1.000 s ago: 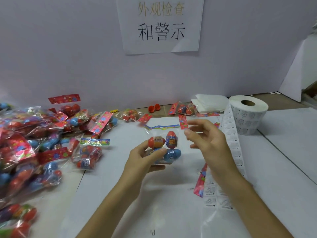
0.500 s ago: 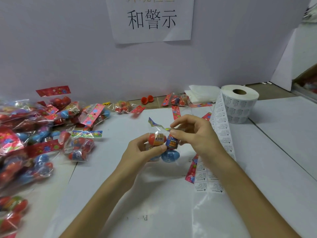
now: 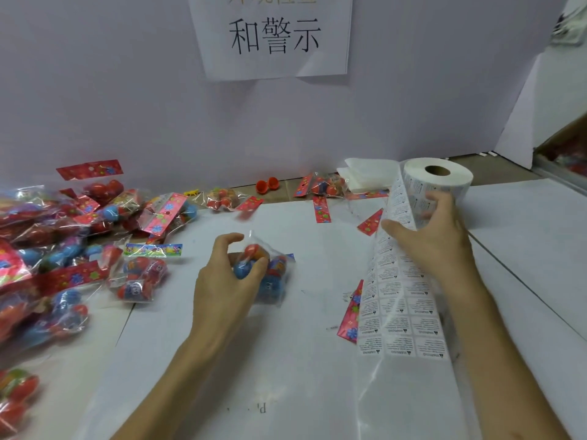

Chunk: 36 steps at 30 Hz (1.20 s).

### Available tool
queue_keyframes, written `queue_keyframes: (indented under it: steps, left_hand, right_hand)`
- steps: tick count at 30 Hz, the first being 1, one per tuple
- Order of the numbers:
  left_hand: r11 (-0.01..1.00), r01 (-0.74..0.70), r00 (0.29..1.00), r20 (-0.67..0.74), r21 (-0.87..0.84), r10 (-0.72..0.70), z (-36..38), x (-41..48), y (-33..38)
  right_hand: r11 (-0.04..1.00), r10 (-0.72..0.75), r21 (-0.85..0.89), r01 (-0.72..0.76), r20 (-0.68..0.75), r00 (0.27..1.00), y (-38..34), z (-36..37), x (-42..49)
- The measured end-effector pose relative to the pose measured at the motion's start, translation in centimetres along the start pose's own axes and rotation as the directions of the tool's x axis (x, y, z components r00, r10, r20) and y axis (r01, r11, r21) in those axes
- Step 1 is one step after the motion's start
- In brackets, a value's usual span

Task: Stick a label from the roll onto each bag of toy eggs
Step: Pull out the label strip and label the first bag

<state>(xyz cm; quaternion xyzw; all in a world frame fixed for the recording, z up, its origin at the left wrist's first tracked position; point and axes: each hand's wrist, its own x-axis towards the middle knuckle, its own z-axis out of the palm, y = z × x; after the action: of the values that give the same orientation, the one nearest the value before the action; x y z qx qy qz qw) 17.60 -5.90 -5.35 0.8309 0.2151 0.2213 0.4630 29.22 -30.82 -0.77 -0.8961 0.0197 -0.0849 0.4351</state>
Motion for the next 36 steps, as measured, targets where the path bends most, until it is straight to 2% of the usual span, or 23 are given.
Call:
queue_keyframes:
  steps: [2,4,5,7,10,12,14,16,19,22,24,27,28,30,33,36]
  left_hand:
    - [0.983,-0.035,0.999,-0.024,0.18,0.04,-0.1,-0.1,0.1]
    - [0.912,-0.175,0.976,-0.057,0.37,0.21,-0.2,-0.3,0.6]
    - [0.887,-0.275,0.949,-0.043,0.372,0.313,-0.1,-0.5,0.8]
    - [0.907,-0.383,0.922,0.019,0.175,0.386,0.1,-1.1,1.2]
    - [0.96,-0.219,0.952,0.177,-0.176,0.25,0.8,-2.4,2.1]
    - [0.949,-0.046,0.949,0.284,-0.312,0.139,1.2,-2.9,2.7]
    - [0.9,0.155,0.921,0.388,-0.407,0.017,1.5,-3.0,3.0]
    - [0.811,0.348,0.848,0.527,-0.47,-0.059,1.4,-3.0,3.2]
    - [0.725,0.49,0.724,0.689,-0.484,-0.03,1.2,-3.0,3.2]
    - [0.704,0.505,0.707,0.707,-0.499,-0.006,1.2,-3.3,3.5]
    - [0.691,0.507,0.727,0.687,-0.516,-0.02,1.2,-3.4,3.5]
    - [0.719,0.452,0.779,0.626,-0.529,-0.029,1.3,-3.4,3.2]
    - [0.719,0.443,0.789,0.614,-0.536,-0.028,1.3,-3.4,3.2]
    - [0.705,0.443,0.796,0.605,-0.553,-0.026,1.3,-3.4,3.1]
    - [0.705,0.418,0.824,0.566,-0.573,-0.028,1.3,-3.4,3.0]
    - [0.725,0.369,0.861,0.507,-0.582,-0.032,1.3,-3.4,3.0]
  right_hand:
    - [0.987,0.076,0.131,-0.096,0.149,0.986,-0.1,-0.2,-0.1]
    - [0.97,0.085,0.203,-0.131,0.225,0.971,-0.7,0.0,-0.5]
    - [0.962,0.073,0.237,-0.133,0.247,0.966,-0.9,0.2,-0.6]
    - [0.923,0.047,0.354,-0.149,0.281,0.959,-1.3,1.0,-0.8]
    - [0.791,-0.002,0.58,-0.195,0.32,0.947,-1.8,1.7,-1.2]
    - [0.681,-0.028,0.694,-0.235,0.345,0.938,-2.1,2.1,-1.5]
    - [0.585,-0.056,0.768,-0.261,0.36,0.931,-2.2,2.4,-1.6]
    - [0.512,-0.088,0.814,-0.276,0.369,0.925,-2.4,2.5,-1.7]
    - [0.51,-0.107,0.814,-0.276,0.379,0.919,-2.6,2.6,-1.8]
    - [0.546,-0.112,0.8,-0.248,0.363,0.925,-2.5,2.7,-1.9]
    - [0.647,-0.106,0.743,-0.169,0.307,0.946,-2.7,2.8,-2.2]
    - [0.847,-0.176,0.52,0.11,0.08,0.981,-2.9,2.8,-2.6]
    - [0.875,-0.254,0.422,0.238,-0.017,0.967,-3.0,2.5,-2.8]
    - [0.823,-0.471,0.293,0.486,-0.126,0.873,-3.3,1.7,-3.3]
    - [0.7,-0.682,0.288,0.653,-0.001,0.731,-3.8,0.8,-4.3]
    - [0.67,-0.742,0.218,0.709,0.219,0.634,-3.8,1.2,-4.5]
